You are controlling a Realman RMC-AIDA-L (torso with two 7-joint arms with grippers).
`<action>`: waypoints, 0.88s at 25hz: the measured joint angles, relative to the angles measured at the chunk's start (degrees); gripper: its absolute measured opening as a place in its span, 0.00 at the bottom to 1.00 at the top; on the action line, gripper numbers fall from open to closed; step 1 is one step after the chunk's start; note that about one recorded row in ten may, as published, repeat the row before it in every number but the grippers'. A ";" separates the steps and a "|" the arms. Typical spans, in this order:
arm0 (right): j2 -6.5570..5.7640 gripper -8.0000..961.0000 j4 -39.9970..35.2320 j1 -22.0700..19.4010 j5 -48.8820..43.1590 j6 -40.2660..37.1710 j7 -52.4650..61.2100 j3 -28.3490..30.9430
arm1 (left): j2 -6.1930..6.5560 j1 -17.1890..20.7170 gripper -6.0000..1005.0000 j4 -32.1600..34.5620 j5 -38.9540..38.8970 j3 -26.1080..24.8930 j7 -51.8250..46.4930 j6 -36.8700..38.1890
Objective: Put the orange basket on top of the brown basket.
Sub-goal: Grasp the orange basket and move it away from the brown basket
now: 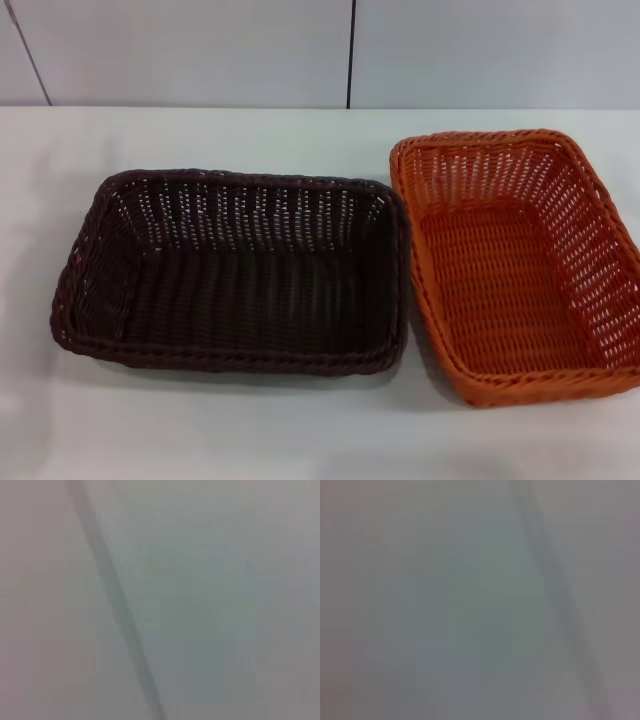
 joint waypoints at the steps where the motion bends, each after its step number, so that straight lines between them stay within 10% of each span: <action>1: 0.00 0.75 0.00 0.00 0.00 0.00 0.00 0.00 | 0.00 1.16 0.78 1.85 -0.01 0.60 -1.24 2.11; 9: 1.43 0.74 -22.88 12.98 -5.14 -70.08 -8.81 19.37 | -0.20 4.87 0.78 27.15 0.08 6.39 -17.08 25.54; 10: 2.47 0.74 -25.10 17.30 -3.06 -86.48 -13.07 24.24 | -0.24 4.73 0.78 29.09 0.06 6.83 -17.85 27.52; 15: 5.32 0.74 -28.92 24.40 2.59 -119.85 -22.41 33.31 | -0.28 3.79 0.78 37.66 -0.06 7.96 -24.65 33.47; 22: 6.00 0.74 -30.64 27.34 1.94 -135.98 -24.09 34.81 | -0.33 3.24 0.78 39.21 -0.13 7.73 -25.53 33.32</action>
